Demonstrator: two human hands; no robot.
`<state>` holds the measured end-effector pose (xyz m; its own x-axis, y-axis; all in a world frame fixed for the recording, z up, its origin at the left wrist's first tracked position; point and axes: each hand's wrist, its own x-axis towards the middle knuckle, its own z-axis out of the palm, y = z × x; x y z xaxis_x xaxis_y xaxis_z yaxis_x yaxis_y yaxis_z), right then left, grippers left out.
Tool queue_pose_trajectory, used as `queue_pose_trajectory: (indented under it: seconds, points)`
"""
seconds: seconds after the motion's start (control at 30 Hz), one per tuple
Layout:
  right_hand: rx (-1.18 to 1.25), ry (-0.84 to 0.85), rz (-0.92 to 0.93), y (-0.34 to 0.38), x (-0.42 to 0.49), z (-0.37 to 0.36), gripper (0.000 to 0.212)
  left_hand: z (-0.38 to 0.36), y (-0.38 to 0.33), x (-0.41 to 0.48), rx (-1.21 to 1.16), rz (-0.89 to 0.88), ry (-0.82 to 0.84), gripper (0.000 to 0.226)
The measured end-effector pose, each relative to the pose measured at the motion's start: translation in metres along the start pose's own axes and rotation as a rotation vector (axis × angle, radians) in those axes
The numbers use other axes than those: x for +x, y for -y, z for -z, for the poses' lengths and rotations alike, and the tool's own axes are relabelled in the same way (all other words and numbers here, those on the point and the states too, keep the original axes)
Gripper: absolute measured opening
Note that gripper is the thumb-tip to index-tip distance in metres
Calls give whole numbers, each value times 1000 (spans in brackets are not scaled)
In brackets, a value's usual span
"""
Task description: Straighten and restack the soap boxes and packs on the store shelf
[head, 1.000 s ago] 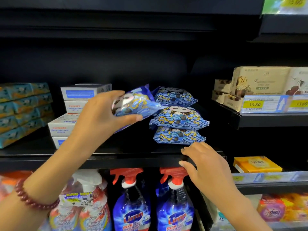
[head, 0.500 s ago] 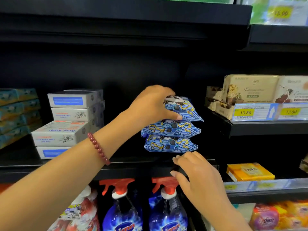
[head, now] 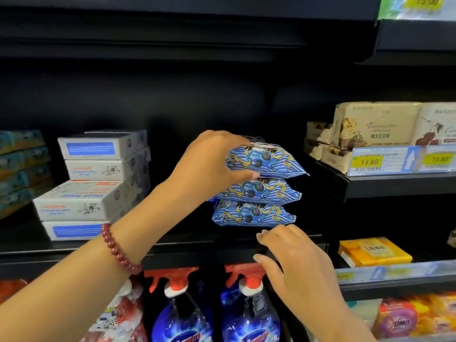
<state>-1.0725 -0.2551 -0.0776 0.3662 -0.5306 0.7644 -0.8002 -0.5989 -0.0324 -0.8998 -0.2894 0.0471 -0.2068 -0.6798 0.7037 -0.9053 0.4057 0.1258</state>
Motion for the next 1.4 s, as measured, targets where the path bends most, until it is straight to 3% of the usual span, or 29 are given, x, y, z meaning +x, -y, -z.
queue_pose_trajectory:
  seconds: [0.23,0.33,0.47,0.53,0.6,0.7,0.83,1.03,1.17,1.3,1.4]
  points:
    - [35,66,-17,-2,-2,2,36,2,3,-2,-73,-8,-5,50]
    - [187,40,-73,-9,-5,4,30,1,8,-14,-183,27,-47,72]
    - [212,-190,-186,-16,2,17,23,-8,24,-49,-483,202,-157,80]
    - [128,-209,-260,-17,9,23,27,-17,35,-65,-510,348,-80,108]
    - [24,-73,-359,-18,16,24,40,-24,43,-74,-438,415,74,126]
    - [-29,105,-430,-16,22,17,54,-30,45,-72,-439,410,266,111]
    - [29,68,-396,-16,23,9,44,-33,43,-61,-510,377,389,51]
    - [76,-6,-364,-20,25,3,33,-37,46,-51,-636,380,469,41]
    - [53,-53,-328,-19,27,2,24,-30,43,-55,-608,403,458,60]
    - [27,-93,-310,-18,28,1,20,-16,50,-82,-274,369,389,119]
    - [0,-98,-310,-17,28,0,19,-7,51,-106,-122,329,354,118]
